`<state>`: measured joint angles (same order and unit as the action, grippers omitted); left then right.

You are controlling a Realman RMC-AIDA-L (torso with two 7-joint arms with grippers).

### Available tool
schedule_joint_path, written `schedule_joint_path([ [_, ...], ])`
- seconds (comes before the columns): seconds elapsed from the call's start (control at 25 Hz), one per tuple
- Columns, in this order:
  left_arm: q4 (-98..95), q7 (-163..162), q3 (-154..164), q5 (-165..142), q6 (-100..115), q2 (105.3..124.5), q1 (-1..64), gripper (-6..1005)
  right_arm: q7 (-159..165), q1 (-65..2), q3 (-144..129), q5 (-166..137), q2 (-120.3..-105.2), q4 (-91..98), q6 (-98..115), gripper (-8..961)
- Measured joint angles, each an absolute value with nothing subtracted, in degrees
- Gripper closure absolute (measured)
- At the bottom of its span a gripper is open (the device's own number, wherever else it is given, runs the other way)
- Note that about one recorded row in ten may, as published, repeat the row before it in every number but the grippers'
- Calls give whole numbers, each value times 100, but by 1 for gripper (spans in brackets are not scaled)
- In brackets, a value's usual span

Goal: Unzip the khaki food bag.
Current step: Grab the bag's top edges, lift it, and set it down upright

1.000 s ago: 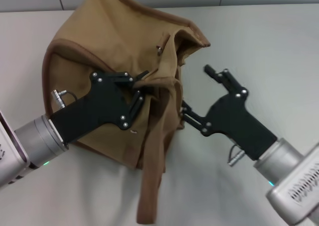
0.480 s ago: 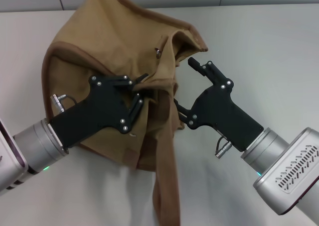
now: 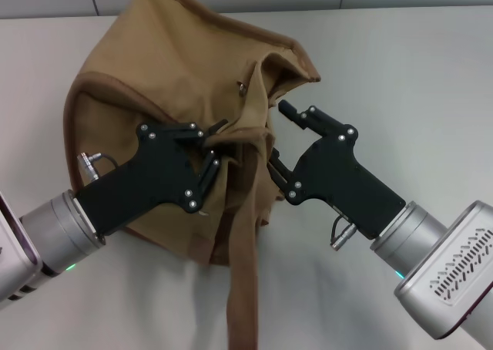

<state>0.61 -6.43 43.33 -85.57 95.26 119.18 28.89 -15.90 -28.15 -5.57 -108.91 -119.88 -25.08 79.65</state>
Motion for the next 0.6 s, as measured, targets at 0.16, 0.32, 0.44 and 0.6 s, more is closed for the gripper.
schedule_joint_path([
  [0.16, 69, -656, 4333, -8556, 9530, 11918, 2888, 947, -1589, -2800, -531, -11006, -11988, -2488, 7958, 549],
  [0.32, 85, -676, 4333, -8555, 9571, 11918, 2877, 947, -1529, -2801, -548, -11009, -11988, -2482, 7920, 638],
  [0.44, 96, -675, 4333, -8554, 9586, 11918, 2872, 945, -1401, -2802, -561, -11012, -11988, -2450, 7911, 706],
  [0.6, 150, -650, 4333, -8554, 9675, 11918, 2850, 944, -1254, -2798, -569, -11013, -11988, -2408, 7909, 795],
])
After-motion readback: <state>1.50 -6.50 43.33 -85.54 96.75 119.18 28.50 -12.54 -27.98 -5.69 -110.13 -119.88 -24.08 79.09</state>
